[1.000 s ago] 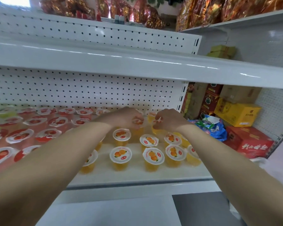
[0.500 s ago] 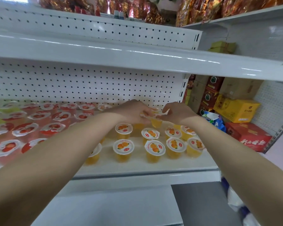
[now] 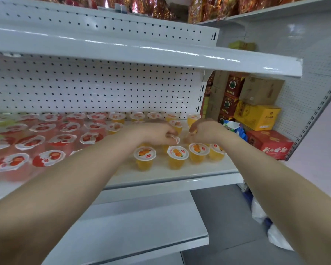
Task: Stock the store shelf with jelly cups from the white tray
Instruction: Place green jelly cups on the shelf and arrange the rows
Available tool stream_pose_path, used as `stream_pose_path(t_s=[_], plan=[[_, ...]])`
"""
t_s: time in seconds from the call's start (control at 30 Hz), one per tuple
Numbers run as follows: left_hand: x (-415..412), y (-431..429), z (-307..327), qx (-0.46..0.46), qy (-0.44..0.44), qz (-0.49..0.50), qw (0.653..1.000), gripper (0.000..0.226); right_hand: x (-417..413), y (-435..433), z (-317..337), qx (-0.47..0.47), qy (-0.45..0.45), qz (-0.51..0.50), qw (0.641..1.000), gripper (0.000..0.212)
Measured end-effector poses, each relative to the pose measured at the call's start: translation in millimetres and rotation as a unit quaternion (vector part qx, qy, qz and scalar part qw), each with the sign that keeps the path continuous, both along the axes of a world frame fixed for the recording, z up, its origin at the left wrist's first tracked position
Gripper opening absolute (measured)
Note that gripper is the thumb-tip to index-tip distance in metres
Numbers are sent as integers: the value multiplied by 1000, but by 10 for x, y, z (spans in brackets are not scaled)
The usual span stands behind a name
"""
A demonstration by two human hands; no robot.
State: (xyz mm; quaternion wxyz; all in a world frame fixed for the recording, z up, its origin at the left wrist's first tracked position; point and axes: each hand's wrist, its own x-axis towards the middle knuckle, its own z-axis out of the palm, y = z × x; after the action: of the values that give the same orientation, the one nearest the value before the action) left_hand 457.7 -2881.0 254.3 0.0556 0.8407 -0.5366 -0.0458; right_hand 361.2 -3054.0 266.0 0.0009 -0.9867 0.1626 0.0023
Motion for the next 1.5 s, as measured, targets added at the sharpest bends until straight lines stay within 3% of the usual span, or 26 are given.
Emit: stream_pose_path(t_s=[0.3,0.47,0.73,0.87,1.2,1.33,1.5], plan=[[40,96,-69,11,-59,52,997,32,213,95,-59,9,-32,6,999,50],[66,143,-102,17,-69,77,994,26,311,86,-125,9,-36,14,999,57],[65,159,-41,53,-35,77,995,39,346,46,-113,7,-29,18,999,62],[97,206,-63,61,-36,78,994,56,361,69,-128,5,-35,10,999,61],[10,282,-3,-10,-35,61,997,54,232,141,-158,28,-61,-16,998,62],[-96,353,179,-120,-51,108,986,47,108,43,-121,56,-137,-7,989,43],[-349,383,184,-190,-46,128,972,34,-177,-68,-49,74,-176,51,980,24]])
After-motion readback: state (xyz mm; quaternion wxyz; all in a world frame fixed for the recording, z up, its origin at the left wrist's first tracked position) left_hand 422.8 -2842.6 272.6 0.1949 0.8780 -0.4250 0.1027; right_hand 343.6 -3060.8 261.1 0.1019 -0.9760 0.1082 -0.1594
